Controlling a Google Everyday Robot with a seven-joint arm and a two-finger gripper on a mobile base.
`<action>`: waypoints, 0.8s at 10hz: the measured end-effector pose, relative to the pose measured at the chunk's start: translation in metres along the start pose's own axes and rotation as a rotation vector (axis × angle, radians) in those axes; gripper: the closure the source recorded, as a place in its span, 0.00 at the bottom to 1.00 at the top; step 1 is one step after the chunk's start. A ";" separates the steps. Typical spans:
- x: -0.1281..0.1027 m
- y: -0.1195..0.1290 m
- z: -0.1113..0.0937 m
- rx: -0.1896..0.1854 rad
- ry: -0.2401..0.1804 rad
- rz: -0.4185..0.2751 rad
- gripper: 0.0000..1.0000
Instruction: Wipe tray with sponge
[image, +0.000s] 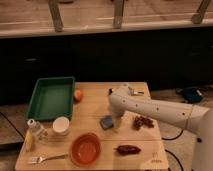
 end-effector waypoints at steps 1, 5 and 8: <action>0.000 0.000 0.002 -0.001 -0.003 0.002 0.28; -0.001 0.001 0.006 -0.004 -0.014 0.004 0.34; -0.004 0.002 0.009 -0.005 -0.021 -0.002 0.42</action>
